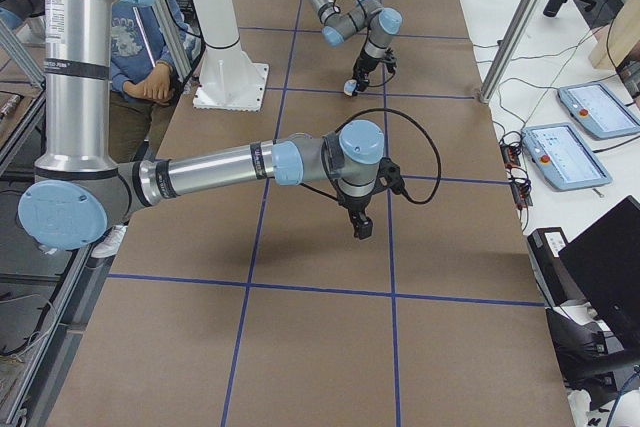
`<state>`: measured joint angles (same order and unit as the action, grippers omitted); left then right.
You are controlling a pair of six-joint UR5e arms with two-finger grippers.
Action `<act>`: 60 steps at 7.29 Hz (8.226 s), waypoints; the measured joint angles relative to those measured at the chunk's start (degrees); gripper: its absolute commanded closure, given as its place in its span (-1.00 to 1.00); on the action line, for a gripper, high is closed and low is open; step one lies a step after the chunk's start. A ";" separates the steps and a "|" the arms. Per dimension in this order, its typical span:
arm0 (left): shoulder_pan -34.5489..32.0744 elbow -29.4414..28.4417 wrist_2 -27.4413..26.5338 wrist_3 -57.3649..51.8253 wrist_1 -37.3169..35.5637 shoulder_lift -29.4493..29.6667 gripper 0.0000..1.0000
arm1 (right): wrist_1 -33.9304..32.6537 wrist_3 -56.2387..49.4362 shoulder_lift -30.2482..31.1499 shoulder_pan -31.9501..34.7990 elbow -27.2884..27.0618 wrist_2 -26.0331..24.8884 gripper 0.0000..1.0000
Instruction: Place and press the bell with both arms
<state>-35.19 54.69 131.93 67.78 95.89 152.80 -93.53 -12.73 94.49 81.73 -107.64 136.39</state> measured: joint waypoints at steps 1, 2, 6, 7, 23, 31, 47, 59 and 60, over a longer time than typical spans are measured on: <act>0.28 -0.07 -0.44 0.00 0.02 -0.04 -0.83 | -0.04 0.20 -0.33 -0.07 0.03 -0.04 -1.00; 0.48 -0.13 -0.89 0.06 0.04 -0.05 -0.92 | -0.04 0.48 -0.64 -0.15 0.02 -0.02 -1.00; -1.52 5.56 -0.80 3.44 -0.46 -0.65 -0.92 | 0.01 11.83 -5.82 -3.30 -0.83 0.30 -1.00; -2.63 8.95 -0.69 4.13 -0.66 -2.00 -0.92 | 0.02 16.28 -7.78 -4.91 -1.16 0.22 -1.00; -10.32 43.30 -0.92 -5.57 -0.35 -35.08 -0.97 | 6.81 92.38 -51.77 -51.68 21.26 -28.46 1.00; -10.30 43.78 -1.15 -5.46 -0.35 -36.04 -0.97 | 10.46 92.50 -51.61 -52.92 25.46 -28.46 1.00; -42.52 52.05 0.00 -65.83 -0.57 -70.74 -0.98 | 7.49 21.57 2.65 0.10 1.14 -3.30 -0.99; -48.68 48.89 3.36 -69.41 -0.44 -71.92 -0.99 | 0.64 14.57 0.31 1.56 3.26 -6.39 -1.00; -48.74 50.10 3.30 -69.00 -0.30 -73.03 -0.99 | 0.60 14.59 0.02 1.56 3.78 -6.19 -1.00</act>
<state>-83.93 104.79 135.23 -1.22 95.59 79.78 -92.92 1.86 94.51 83.29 -103.86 130.20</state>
